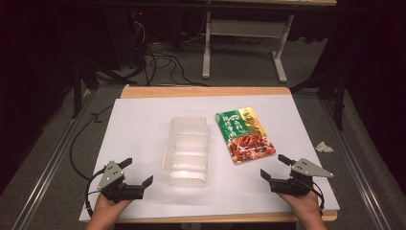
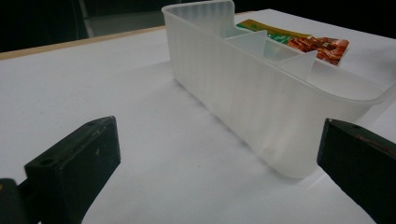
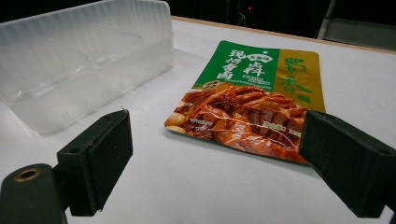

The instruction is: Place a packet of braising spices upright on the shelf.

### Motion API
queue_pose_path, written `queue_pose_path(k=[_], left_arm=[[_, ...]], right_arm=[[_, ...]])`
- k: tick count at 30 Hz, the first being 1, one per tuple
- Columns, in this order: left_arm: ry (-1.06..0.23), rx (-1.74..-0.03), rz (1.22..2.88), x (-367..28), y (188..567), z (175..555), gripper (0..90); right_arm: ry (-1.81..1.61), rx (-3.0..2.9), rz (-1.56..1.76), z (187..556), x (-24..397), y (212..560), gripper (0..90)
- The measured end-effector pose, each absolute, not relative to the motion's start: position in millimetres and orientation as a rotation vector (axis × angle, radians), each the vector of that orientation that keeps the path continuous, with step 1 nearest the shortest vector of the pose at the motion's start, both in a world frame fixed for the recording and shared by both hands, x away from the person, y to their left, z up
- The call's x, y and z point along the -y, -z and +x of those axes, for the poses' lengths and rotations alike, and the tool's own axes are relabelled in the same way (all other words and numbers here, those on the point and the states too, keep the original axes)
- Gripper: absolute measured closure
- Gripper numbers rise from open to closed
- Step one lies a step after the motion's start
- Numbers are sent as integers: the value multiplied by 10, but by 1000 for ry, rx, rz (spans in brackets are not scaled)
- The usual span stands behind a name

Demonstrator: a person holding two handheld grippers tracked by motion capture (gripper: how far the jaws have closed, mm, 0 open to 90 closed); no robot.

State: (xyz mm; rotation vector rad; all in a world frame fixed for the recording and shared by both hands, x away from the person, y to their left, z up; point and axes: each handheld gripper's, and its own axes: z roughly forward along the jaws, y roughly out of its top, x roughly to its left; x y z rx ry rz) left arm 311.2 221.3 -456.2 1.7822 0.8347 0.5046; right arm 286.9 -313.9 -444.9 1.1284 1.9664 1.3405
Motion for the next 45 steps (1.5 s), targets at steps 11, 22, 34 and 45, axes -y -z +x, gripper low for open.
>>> queue_pose_path(k=[11,22,34,45], left_arm=[[-480,-829,1794,-2205,4543,3103,0],[-481,-795,1783,-2266,4492,3058,6],[-470,-800,1789,-2253,4490,3032,4],[-470,-791,1790,-2247,4492,3031,3]], right_arm=[[-1292,-1952,1256,3168,3173,4548,171],[-1225,-1949,1476,3532,3312,4569,176],[-1215,-1937,1552,3598,3380,4549,154],[-1236,-1948,1527,3551,3328,4535,200]])
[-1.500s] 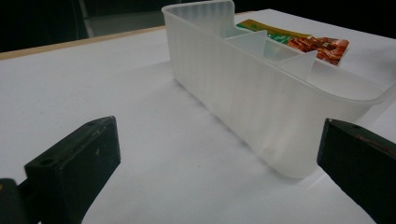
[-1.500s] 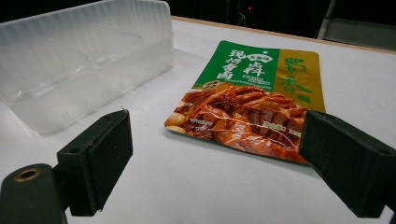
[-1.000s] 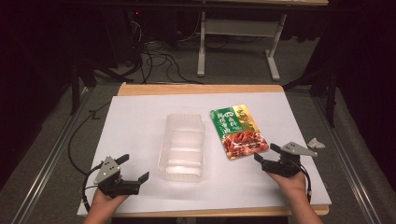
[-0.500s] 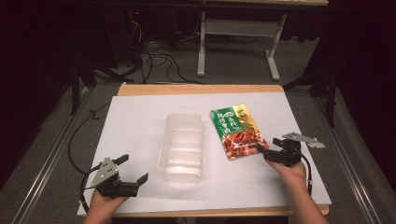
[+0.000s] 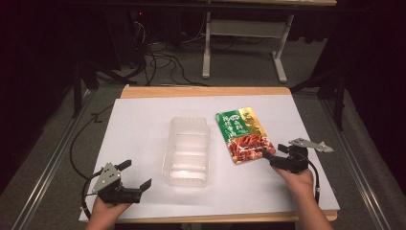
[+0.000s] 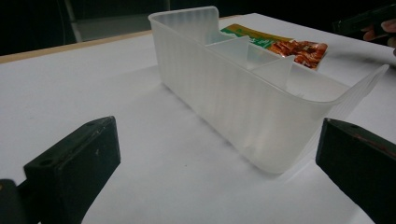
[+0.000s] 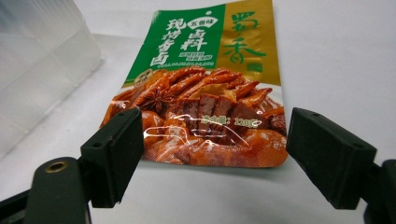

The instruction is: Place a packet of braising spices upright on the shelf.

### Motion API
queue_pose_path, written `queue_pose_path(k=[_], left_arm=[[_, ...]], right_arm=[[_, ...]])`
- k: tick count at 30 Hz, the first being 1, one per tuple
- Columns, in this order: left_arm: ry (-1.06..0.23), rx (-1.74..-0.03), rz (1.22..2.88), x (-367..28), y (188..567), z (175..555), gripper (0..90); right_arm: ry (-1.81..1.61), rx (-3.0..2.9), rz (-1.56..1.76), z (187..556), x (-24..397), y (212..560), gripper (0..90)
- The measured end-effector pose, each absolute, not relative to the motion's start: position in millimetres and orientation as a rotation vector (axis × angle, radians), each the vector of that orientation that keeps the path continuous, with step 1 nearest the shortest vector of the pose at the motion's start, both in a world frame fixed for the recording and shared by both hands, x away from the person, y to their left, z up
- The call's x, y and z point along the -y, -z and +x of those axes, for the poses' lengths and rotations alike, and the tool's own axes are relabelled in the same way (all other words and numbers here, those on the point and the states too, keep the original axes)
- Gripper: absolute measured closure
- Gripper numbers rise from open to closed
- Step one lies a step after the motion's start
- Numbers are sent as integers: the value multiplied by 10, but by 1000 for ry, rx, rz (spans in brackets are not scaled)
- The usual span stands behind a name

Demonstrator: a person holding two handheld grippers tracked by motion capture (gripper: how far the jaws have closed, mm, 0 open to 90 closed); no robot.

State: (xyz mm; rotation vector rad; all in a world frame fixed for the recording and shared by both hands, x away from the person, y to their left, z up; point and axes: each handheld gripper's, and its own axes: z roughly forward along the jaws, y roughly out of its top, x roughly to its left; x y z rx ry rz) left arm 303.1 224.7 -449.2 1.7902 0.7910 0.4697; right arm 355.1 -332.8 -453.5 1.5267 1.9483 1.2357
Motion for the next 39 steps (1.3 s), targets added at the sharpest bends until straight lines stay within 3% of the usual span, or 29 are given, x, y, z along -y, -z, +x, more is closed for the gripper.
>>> queue_pose_path(k=[12,26,32,36,39], left_arm=[[-478,-779,1798,-2237,4493,3027,3],[-494,-756,1767,-2284,4467,3053,5],[-474,-756,1749,-2318,4481,3055,5],[-485,-728,1754,-2322,4450,3027,5],[-490,-727,1746,-2308,4430,3041,5]], right_arm=[[-1244,-1944,1528,3504,3379,4552,252],[-1113,-1995,1650,3996,3419,4664,355],[-1138,-1992,1733,4022,3453,4763,397],[-1154,-2016,1739,3982,3392,4751,505],[-1132,-2000,1713,3937,3385,4740,703]])
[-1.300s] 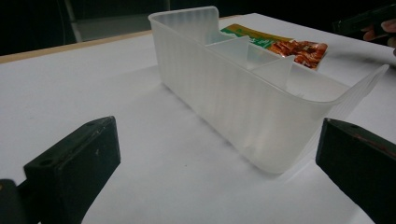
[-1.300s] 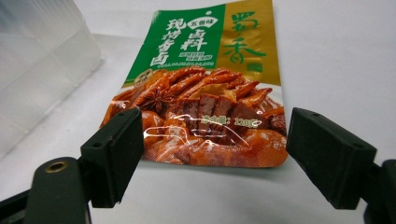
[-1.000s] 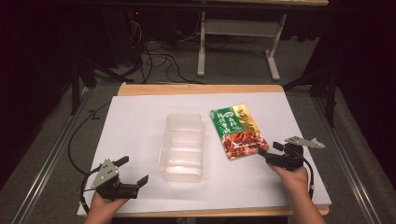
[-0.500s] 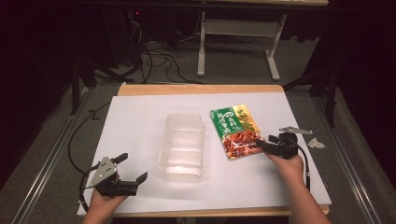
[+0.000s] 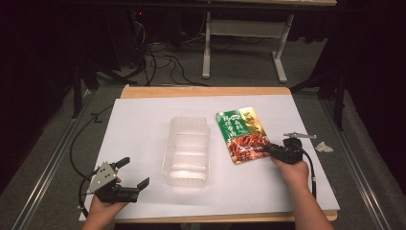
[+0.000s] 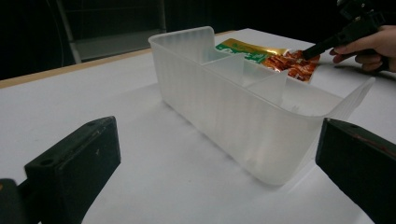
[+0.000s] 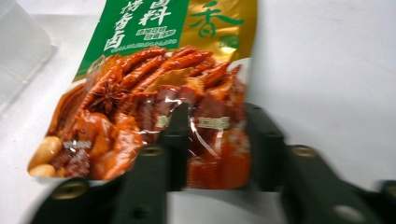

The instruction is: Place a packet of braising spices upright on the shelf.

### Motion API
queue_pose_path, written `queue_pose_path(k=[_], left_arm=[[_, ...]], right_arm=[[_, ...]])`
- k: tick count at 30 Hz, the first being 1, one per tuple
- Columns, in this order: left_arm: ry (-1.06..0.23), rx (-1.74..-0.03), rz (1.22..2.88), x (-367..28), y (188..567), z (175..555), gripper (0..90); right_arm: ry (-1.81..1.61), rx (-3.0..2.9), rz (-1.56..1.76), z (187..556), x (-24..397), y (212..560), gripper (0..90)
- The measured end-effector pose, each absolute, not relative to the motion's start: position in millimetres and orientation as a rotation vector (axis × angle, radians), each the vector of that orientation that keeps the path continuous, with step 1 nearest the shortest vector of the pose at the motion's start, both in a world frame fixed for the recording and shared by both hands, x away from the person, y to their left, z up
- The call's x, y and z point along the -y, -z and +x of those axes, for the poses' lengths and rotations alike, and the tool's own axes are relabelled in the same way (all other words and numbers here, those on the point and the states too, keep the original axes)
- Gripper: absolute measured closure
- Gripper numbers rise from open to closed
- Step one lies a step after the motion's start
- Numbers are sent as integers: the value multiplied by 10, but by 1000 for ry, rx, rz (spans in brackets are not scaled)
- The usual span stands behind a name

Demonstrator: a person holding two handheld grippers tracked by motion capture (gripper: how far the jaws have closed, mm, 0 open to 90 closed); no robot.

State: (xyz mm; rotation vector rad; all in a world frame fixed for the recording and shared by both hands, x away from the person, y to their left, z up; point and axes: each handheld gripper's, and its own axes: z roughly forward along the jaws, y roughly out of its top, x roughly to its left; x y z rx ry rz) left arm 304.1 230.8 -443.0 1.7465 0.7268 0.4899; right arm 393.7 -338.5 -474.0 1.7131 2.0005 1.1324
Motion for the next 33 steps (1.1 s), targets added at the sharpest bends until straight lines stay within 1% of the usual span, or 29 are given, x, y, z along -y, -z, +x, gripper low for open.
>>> queue_pose_path(k=[3,4,11,19,26,28,29,30,33], left_arm=[[-501,-719,1755,-2285,4439,3042,5],[-486,-723,1774,-2265,4455,3025,5],[-484,-718,1787,-2249,4474,3042,5],[-486,-735,1797,-2253,4488,3017,5],[-481,-727,1817,-2233,4501,3025,5],[-483,-724,1819,-2232,4498,3016,5],[-484,-721,1817,-2232,4493,3009,5],[-489,-716,1814,-2236,4481,3000,5],[-488,-716,1806,-2238,4472,2994,5]], right_arm=[[-1102,-2023,1710,3893,3433,4749,848],[-1125,-2037,1677,3847,3442,4756,900],[-1100,-2084,1594,3697,3383,4719,900],[-1137,-2078,1536,3395,3364,4700,900],[-1147,-2100,1523,3065,3427,4686,900],[-1152,-2113,1531,2879,3433,4703,900],[-1152,-2113,1531,2879,3433,4703,900],[-1139,-2132,1516,2743,3396,4696,900],[-1144,-2137,1507,2646,3380,4685,900]])
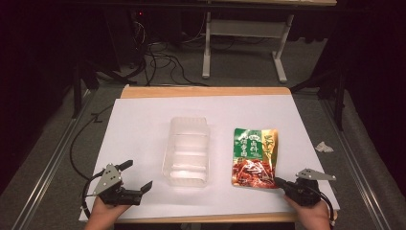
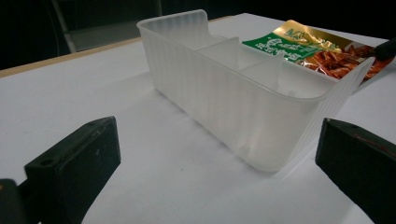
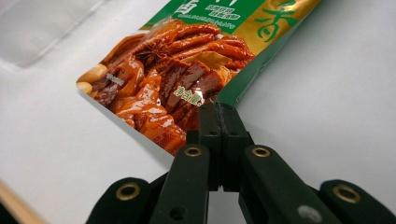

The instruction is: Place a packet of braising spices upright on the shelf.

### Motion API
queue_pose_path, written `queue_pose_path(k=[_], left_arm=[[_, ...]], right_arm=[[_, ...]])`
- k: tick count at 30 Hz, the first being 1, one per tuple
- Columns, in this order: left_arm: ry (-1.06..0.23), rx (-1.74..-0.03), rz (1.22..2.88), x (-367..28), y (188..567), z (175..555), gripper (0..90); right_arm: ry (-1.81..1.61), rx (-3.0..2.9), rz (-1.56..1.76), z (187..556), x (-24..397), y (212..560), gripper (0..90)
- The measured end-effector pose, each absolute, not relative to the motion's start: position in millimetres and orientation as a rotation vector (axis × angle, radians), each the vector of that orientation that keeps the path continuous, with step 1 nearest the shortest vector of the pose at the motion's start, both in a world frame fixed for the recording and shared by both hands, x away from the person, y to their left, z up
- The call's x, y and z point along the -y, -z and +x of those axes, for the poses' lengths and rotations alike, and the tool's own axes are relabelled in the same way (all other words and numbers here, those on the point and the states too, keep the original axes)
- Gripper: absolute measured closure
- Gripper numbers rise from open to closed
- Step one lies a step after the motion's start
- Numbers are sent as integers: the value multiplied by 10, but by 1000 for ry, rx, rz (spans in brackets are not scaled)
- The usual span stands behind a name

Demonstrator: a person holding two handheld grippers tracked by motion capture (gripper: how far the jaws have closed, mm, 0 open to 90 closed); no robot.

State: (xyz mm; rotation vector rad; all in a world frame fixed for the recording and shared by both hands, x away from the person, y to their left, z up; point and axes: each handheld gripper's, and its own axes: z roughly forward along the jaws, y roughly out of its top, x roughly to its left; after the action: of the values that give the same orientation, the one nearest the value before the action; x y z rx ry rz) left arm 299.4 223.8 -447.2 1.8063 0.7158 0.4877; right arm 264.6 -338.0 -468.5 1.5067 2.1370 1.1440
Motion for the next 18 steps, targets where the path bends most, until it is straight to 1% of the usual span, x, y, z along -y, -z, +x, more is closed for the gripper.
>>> queue_pose_path(k=[5,6,7,8,10,12,16,17,18], left_arm=[[-486,-714,1810,-2238,4474,3001,5],[-485,-715,1812,-2239,4479,3007,5],[-481,-717,1810,-2239,4482,3010,5],[-482,-718,1810,-2240,4483,3013,5],[-484,-719,1806,-2246,4481,3016,5],[-483,-723,1799,-2255,4479,3018,5],[-481,-736,1790,-2274,4479,3024,5],[-483,-737,1791,-2273,4478,3028,5],[-484,-741,1791,-2273,4477,3031,5]], right_arm=[[-1148,-2130,1512,2531,3402,4677,900],[-1140,-2126,1511,2532,3406,4682,880],[-1146,-2110,1523,2540,3422,4687,799],[-1146,-2110,1523,2540,3422,4687,799],[-1157,-2082,1549,2565,3462,4687,689],[-1186,-2051,1559,2597,3516,4678,609],[-1216,-1999,1576,2722,3566,4626,488],[-1246,-1990,1567,2844,3581,4599,453],[-1246,-1990,1567,2844,3581,4599,453]])
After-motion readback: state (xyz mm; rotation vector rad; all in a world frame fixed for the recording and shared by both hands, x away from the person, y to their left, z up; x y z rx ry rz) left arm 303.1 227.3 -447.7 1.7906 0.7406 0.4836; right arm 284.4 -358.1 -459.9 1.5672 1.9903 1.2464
